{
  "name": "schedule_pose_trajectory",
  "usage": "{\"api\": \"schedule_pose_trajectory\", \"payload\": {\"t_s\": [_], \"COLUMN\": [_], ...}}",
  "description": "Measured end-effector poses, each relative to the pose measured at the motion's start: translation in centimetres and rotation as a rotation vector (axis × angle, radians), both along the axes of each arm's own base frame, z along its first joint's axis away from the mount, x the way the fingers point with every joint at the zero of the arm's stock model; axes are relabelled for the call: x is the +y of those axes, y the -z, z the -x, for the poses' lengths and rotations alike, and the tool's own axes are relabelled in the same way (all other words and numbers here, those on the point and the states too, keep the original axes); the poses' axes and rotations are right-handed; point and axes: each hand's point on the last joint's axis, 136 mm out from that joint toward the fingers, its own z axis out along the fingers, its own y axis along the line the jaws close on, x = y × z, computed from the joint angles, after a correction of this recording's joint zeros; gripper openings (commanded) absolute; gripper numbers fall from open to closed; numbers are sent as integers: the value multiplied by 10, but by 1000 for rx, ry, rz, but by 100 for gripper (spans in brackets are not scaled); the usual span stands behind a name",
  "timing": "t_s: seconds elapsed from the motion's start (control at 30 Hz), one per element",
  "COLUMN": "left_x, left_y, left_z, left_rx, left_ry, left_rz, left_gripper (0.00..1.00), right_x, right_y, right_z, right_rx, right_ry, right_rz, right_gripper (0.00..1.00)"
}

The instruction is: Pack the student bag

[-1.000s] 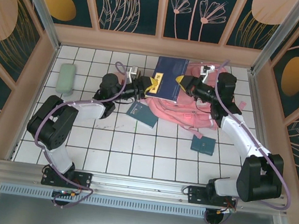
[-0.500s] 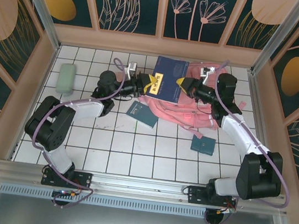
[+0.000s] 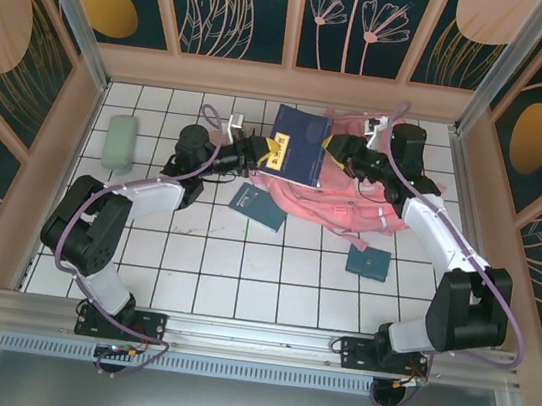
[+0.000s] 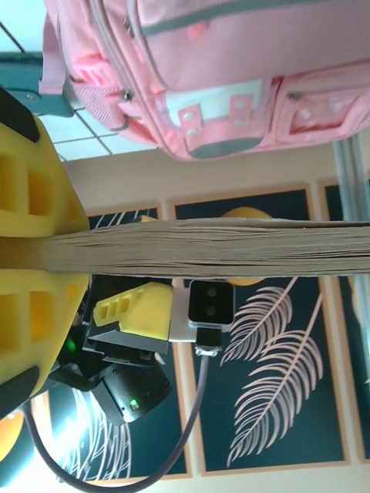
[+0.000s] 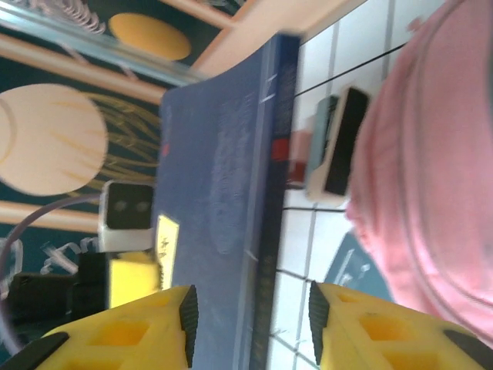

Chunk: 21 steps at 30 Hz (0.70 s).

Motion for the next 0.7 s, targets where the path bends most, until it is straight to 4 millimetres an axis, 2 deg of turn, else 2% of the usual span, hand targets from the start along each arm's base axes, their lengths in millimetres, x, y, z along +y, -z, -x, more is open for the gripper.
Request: {"api": "schedule_pose_trajectory", "payload": {"t_s": [0.17, 0.27, 0.5, 0.7], "left_x": [39, 60, 96, 112], "left_y": [4, 6, 20, 36], "left_z": [-16, -23, -29, -28], "left_rx": [0, -7, 13, 49], "left_ry": [-122, -186, -301, -343], "left_rz": [-70, -126, -260, -345], "left_gripper": [0, 0, 0, 0], "right_x": [-12, -11, 19, 49], "right_y": [27, 49, 93, 127], "right_z": [-19, -32, -63, -85], "right_rx": [22, 48, 63, 62], "right_ry": [78, 105, 107, 78], "right_rz": [164, 287, 569, 743], "right_gripper": [47, 47, 46, 45]}}
